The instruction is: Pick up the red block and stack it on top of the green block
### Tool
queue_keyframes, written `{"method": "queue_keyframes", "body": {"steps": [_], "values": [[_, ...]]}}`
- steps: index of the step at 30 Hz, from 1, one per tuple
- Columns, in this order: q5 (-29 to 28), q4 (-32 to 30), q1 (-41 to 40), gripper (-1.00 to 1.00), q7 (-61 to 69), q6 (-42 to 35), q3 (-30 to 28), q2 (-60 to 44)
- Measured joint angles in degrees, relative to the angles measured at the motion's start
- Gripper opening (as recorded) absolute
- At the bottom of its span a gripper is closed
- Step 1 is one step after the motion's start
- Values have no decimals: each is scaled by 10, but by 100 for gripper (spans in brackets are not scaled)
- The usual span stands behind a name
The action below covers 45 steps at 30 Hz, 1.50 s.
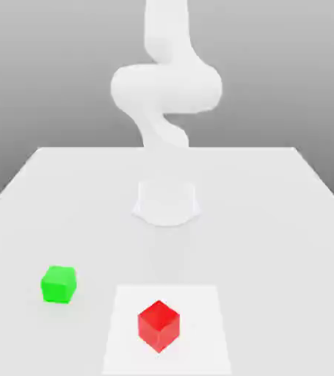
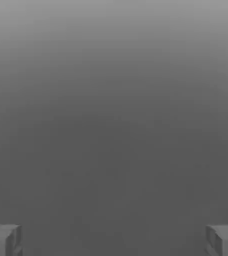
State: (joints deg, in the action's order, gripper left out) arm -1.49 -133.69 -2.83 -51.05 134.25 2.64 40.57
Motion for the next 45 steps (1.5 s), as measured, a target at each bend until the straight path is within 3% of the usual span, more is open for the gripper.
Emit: {"method": "queue_keyframes", "body": {"steps": [12,17,23,28,29,36,42,45], "values": [[-71,-92,-103,0,-251,118,85,-257],[-78,-130,-116,0,-337,168,89,-360],[-31,-170,-117,0,-391,234,93,-470],[-70,-160,-93,0,-428,307,60,-560],[-77,-157,-84,-100,-433,321,50,-578],[-81,-157,-84,-100,-436,326,49,-582],[-25,-172,-105,-100,-395,246,81,-486],[-12,-196,-160,-100,-432,220,47,-439]]}}
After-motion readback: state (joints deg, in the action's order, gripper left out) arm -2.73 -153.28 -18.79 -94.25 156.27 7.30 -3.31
